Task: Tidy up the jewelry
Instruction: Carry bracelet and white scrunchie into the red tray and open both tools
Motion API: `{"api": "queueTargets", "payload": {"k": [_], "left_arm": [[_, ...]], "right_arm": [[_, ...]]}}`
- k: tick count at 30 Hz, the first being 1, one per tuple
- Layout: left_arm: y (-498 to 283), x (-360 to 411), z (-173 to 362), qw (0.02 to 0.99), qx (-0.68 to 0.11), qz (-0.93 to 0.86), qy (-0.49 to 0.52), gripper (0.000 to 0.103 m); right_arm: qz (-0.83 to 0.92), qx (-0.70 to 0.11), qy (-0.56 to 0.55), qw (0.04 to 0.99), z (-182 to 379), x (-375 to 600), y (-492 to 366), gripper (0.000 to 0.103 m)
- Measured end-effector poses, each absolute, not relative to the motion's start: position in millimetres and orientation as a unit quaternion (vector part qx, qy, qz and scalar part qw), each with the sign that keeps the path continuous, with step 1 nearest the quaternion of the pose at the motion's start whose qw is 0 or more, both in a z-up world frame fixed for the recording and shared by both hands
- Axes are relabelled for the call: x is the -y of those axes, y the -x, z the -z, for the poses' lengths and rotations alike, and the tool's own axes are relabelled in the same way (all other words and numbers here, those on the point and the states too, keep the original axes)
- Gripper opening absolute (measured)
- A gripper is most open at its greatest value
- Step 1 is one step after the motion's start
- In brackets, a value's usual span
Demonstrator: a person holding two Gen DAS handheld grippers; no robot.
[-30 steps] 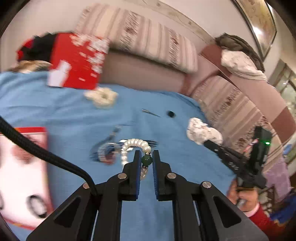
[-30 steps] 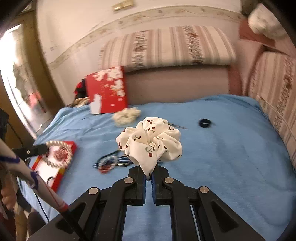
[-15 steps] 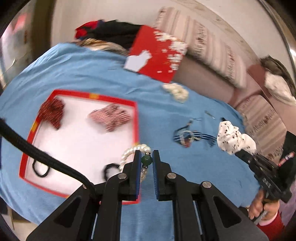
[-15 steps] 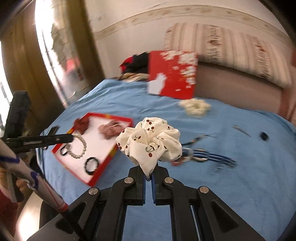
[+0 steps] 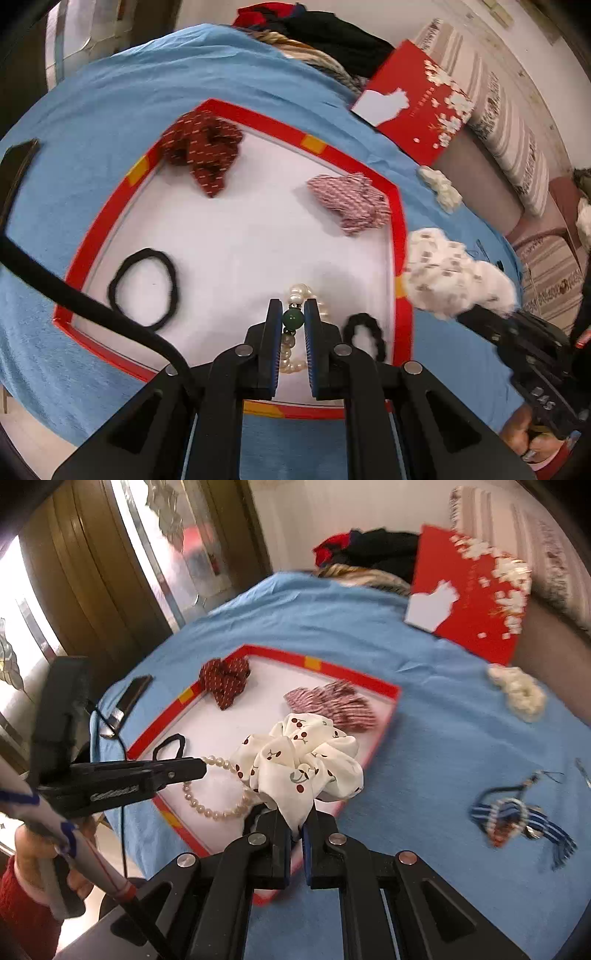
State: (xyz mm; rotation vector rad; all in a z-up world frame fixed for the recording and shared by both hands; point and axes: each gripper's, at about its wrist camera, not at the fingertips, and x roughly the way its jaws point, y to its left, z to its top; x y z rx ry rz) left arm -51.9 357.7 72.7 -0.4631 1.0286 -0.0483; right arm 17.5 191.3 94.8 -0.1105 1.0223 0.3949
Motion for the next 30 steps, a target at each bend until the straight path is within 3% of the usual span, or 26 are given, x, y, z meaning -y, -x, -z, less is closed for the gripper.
{"api": "queueTargets", "payload": {"k": [12,15,17,19,21,23,30], "left_arm": [[83,-372,-97,0.87,-0.453,-0.006,0.195,0.012],[93,-375,-107,0.876,-0.437,-0.018,0.205,0.024],[101,-375,-114,0.881,-0.425,-0.037,0.205,0.034],[106,-374,-119,0.883,-0.419,-0.052,0.207,0.036],[112,-374,-123,0.883,-0.414,-0.059,0.213,0.038],[118,-374,-127,0.884,-0.409,-0.067,0.217,0.044],[137,-357,-138,0.887,-0.399,-0.122,0.198,0.05]], "right_arm": [[-0.194,-0.534,0.056,0.821,-32,-244,-70,0.005],[-0.196,-0.535,0.055,0.82,-30,-252,-78,0.006],[-0.197,-0.532,0.052,0.822,-32,-254,-81,0.012],[-0.201,-0.53,0.046,0.823,-37,-252,-82,0.036],[-0.204,-0.517,0.049,0.83,-49,-248,-74,0.043],[-0.204,-0.507,0.059,0.836,-60,-241,-63,0.044],[-0.173,-0.483,0.05,0.857,-90,-186,-11,0.048]]}}
